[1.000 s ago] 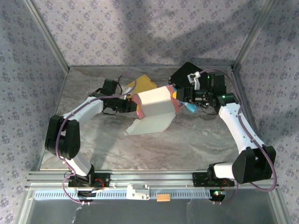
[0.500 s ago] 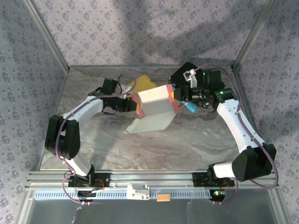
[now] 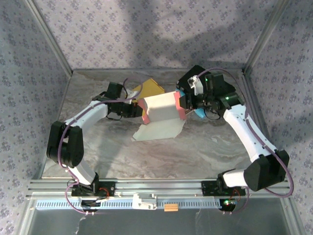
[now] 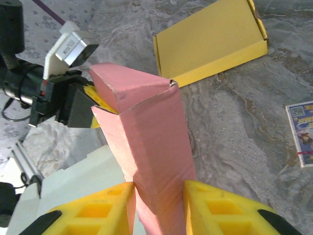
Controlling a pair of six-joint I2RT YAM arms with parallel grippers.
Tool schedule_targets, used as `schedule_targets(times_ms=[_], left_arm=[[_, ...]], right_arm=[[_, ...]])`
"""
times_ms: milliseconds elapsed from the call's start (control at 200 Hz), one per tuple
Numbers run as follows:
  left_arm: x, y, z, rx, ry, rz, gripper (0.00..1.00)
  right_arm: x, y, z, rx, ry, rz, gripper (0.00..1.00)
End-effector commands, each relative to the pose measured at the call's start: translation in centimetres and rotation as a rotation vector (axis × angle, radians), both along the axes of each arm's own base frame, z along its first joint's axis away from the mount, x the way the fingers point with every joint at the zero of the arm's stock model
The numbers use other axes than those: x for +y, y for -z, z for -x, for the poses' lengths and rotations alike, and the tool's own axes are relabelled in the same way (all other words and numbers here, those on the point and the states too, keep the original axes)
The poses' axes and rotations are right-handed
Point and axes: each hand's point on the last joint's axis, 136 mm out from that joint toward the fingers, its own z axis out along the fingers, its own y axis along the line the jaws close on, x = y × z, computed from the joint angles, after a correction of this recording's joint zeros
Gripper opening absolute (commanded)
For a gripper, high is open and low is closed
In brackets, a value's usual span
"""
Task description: Fold the paper box
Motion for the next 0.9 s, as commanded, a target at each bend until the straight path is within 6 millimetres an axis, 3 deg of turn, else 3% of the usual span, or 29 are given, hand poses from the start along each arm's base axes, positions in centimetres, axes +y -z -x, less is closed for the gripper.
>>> schedule_targets(times_ms=[0,210,430,894], left_arm=[[-0.3,-2.8,0.1,-0.069,0.028,0.038,0.0],[-0.4,-2.6,0.5,-0.067,0.032,0.028,0.0],[-0.7,-2.9,0.8,-0.072,0.042,0.023,0.0],[-1.3,-2.9,1.2,-0.086,0.061,-0.004,0.0]], right_arm=[[-0.6,-0.3,-0.1,-0.044,0.024,0.081,0.34],[-0.2,1.0,-0.3,-0.057,0.022,0.183,0.36],[0.0,2.0,-0.6,-0.063,0.04,0.244,0.3],[0.0,4.4,-2.2,-0.053,0.113,0.465,0.28]])
